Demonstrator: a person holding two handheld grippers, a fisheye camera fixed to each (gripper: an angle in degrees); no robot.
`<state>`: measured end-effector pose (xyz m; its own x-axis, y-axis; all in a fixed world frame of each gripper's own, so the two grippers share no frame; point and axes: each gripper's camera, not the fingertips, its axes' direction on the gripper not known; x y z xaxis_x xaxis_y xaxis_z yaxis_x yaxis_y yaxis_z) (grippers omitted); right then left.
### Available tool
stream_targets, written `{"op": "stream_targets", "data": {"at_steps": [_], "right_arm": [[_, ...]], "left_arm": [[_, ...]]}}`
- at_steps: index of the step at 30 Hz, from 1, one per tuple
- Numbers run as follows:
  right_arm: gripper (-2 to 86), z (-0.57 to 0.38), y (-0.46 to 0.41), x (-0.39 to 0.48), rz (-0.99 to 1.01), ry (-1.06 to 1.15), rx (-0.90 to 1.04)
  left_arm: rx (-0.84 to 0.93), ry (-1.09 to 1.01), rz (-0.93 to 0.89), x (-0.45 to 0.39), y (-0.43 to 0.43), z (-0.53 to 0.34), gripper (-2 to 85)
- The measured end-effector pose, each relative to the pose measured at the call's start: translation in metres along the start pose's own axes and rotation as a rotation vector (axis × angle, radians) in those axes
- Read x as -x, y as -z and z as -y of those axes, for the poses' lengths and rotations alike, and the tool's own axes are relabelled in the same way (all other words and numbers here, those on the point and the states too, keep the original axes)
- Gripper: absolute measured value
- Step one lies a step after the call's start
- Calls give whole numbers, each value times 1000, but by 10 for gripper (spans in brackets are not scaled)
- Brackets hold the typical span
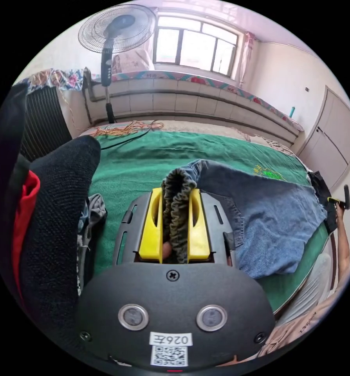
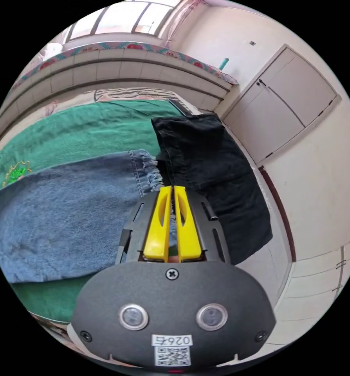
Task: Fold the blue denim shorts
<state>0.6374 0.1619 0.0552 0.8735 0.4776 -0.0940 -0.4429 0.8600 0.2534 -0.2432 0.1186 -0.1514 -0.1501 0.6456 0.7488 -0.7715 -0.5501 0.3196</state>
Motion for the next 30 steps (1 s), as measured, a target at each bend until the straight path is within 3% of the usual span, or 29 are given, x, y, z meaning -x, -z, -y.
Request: {"op": "stream_targets", "data": {"at_steps": [2, 5, 7, 8, 10, 13, 16, 19, 21, 23, 30], "right_arm": [[-11, -16, 16, -28, 95, -42, -56], [-11, -52, 63, -81, 528, -144, -270], [-10, -90, 100, -120, 1211, -112, -568], [-10, -99, 106, -128, 1388, -107, -641], [-10, -129, 129, -141, 1984, -106, -840], [-10, -167, 194, -134, 2380, 60, -919], [-9, -217, 283, -123, 2592, 440, -860], [-9, -271, 347, -121, 2887, 628, -791], [-9, -296, 376, -121, 2972, 709, -689], [-9, -313, 396, -124, 2954, 789, -602], [-10, -348, 431, -134, 2872, 909, -567]], "left_arm": [[-62, 79, 62, 19, 21, -13, 74], [-239, 220, 37, 48, 59, -48, 4], [-294, 234, -124, 59, 67, -63, -4], [-312, 239, -226, 63, 67, -69, -7], [-326, 255, -322, 66, 62, -78, -8], [-325, 242, -388, 61, 52, -84, -10], [-292, 176, -403, 47, 39, -79, -10], [-273, 134, -399, 32, 28, -78, -10], [-252, 130, -406, 25, 18, -78, -10], [-241, 138, -420, 21, 10, -78, -10], [-233, 135, -433, 6, -8, -66, -10]]}}
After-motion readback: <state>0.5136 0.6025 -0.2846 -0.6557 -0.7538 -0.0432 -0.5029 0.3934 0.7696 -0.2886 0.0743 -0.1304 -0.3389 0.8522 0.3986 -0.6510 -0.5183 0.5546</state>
